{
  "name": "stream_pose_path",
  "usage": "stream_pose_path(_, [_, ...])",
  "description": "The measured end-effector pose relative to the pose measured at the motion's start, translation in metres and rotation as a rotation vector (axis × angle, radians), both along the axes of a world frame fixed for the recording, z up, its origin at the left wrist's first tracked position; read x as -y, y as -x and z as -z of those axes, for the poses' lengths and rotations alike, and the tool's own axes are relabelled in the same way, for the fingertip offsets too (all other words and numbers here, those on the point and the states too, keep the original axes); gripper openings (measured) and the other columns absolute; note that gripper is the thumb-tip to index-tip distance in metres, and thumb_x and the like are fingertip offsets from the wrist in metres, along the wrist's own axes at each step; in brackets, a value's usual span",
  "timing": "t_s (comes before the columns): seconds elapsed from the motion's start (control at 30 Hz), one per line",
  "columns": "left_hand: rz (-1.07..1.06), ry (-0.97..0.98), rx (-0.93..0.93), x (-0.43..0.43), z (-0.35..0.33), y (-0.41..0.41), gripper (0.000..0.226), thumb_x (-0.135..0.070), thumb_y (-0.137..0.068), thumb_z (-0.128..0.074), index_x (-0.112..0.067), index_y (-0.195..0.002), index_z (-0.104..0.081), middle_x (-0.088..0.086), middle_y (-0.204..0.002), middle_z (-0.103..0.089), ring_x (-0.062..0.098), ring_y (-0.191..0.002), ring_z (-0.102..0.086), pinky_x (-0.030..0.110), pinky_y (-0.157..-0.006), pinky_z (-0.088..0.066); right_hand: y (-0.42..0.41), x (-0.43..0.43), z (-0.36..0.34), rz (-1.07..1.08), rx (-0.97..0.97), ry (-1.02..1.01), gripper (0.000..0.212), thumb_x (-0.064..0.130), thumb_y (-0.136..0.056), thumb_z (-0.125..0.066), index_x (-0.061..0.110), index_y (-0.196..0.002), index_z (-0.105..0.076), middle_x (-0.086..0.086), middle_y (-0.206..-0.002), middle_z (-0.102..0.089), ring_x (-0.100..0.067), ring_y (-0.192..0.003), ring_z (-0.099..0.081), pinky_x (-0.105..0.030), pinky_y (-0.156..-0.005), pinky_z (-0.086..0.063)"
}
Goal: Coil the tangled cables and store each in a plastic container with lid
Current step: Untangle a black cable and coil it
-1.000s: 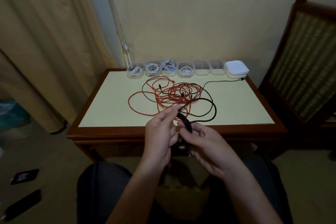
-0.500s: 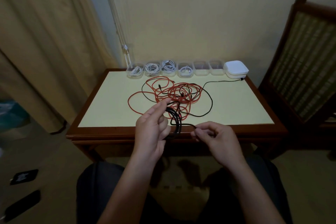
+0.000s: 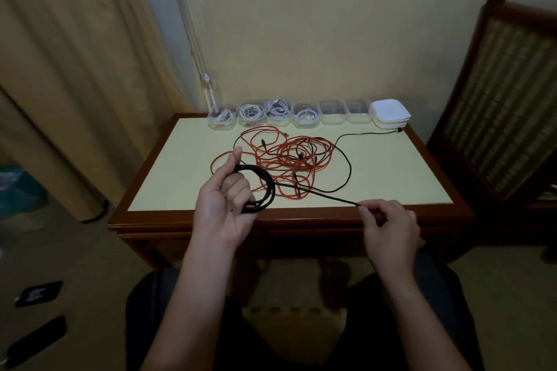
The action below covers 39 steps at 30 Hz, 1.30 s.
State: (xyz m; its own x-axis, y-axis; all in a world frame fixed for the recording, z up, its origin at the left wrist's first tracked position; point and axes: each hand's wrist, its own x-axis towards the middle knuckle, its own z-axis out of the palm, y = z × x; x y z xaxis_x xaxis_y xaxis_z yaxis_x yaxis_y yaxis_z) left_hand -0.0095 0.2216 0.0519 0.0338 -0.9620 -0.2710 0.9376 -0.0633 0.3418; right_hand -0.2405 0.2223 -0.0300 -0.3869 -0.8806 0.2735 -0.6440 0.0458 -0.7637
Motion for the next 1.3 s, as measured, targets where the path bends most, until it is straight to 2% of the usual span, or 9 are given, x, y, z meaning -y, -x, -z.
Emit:
stream_pose_path(0.23, [0.041, -0.019, -0.179, 0.000, 0.002, 0.015, 0.019, -0.009, -0.089, -0.063, -0.006, -0.105, -0.072, -0.010, -0.049, -0.026, 0.008, -0.030, -0.023, 0.024, -0.027, -0.024, -0.016, -0.006, 0.006, -0.123, -0.014, -0.030, 0.007, 0.012, -0.093, -0.070, 0.018, -0.093, -0.072, 0.009, -0.084, -0.068, -0.002, -0.079, -0.063, -0.004, -0.069, -0.039])
stream_pose_path(0.4, [0.079, -0.026, -0.169, 0.002, 0.001, 0.027, 0.020, -0.010, -0.086, -0.062, -0.008, -0.102, -0.073, -0.009, -0.047, -0.024, 0.008, -0.028, -0.022, 0.024, -0.026, -0.023, -0.039, -0.010, -0.011, -0.207, 0.911, -0.199, 0.005, 0.004, -0.099, -0.059, 0.003, -0.100, -0.064, -0.015, -0.087, -0.077, -0.020, -0.084, -0.077, -0.032, -0.078, -0.063])
stream_pose_path(0.5, [0.108, -0.013, -0.187, 0.001, 0.001, 0.033, 0.019, -0.010, -0.087, -0.060, -0.006, -0.099, -0.075, -0.007, -0.045, -0.024, 0.010, -0.027, -0.022, 0.025, -0.026, -0.024, -0.051, -0.014, -0.033, -0.240, 1.500, -0.222, 0.008, -0.005, -0.098, -0.055, -0.006, -0.104, -0.060, -0.021, -0.091, -0.075, -0.028, -0.089, -0.077, -0.025, -0.070, -0.062])
stream_pose_path(0.6, [0.115, -0.006, -0.163, 0.002, 0.001, 0.038, 0.017, -0.011, -0.087, -0.059, -0.007, -0.094, -0.074, -0.007, -0.042, -0.023, 0.011, -0.025, -0.022, 0.025, -0.025, -0.024, -0.061, -0.016, -0.047, -0.295, 1.711, -0.175, 0.012, -0.012, -0.097, -0.050, -0.002, -0.097, -0.057, -0.014, -0.077, -0.074, -0.023, -0.078, -0.077, -0.022, -0.064, -0.060])
stream_pose_path(0.73, [0.106, -0.019, -0.135, 0.001, -0.001, 0.042, 0.015, -0.014, -0.094, -0.057, -0.010, -0.098, -0.071, -0.007, -0.041, -0.022, 0.009, -0.025, -0.021, 0.015, -0.027, -0.028, -0.071, -0.019, -0.050, -0.397, 1.646, -0.279, 0.013, -0.004, -0.093, -0.057, 0.006, -0.100, -0.062, -0.006, -0.079, -0.072, -0.012, -0.066, -0.068, -0.023, -0.058, -0.056])
stream_pose_path(0.8, [0.076, -0.039, -0.011, -0.001, -0.002, 0.044, 0.017, -0.016, -0.099, -0.055, -0.013, -0.108, -0.069, -0.008, -0.040, -0.024, 0.007, -0.026, -0.022, 0.018, -0.038, -0.046, -0.075, -0.022, -0.051, -0.465, 1.547, -0.344, 0.019, 0.007, -0.087, -0.064, 0.011, -0.106, -0.064, -0.001, -0.082, -0.067, -0.009, -0.062, -0.057, -0.022, -0.057, -0.045])
stream_pose_path(0.93, [-0.016, -0.036, 0.256, -0.001, 0.006, 0.046, 0.030, -0.019, -0.100, -0.058, -0.012, -0.128, -0.064, -0.009, -0.042, -0.037, 0.003, -0.033, -0.037, 0.019, -0.042, -0.047, -0.079, -0.027, -0.052, -0.585, 1.525, -0.394, 0.027, 0.015, -0.086, -0.064, 0.011, -0.113, -0.061, -0.002, -0.085, -0.065, -0.010, -0.060, -0.050, -0.024, -0.056, -0.037])
stream_pose_path(1.07, [-0.163, -0.010, 0.552, -0.005, 0.019, 0.050, 0.021, -0.027, -0.098, -0.062, -0.019, -0.113, -0.074, 0.001, -0.067, -0.055, 0.013, -0.060, -0.056, 0.028, -0.058, -0.054, -0.083, -0.029, -0.054, -0.653, 1.595, -0.382, 0.029, 0.022, -0.094, -0.058, 0.010, -0.121, -0.058, -0.005, -0.095, -0.066, -0.012, -0.061, -0.049, -0.026, -0.057, -0.034])
stream_pose_path(1.3, [0.044, -0.041, 0.792, -0.003, 0.031, 0.042, 0.017, -0.018, -0.099, -0.061, -0.012, -0.110, -0.071, -0.001, -0.061, -0.056, 0.012, -0.055, -0.060, 0.024, -0.057, -0.053, -0.066, -0.018, -0.052, -0.487, 1.367, -0.388, 0.029, 0.015, -0.103, -0.051, -0.003, -0.121, -0.066, -0.001, -0.072, -0.053, -0.007, -0.051, -0.038, -0.022, -0.048, -0.029])
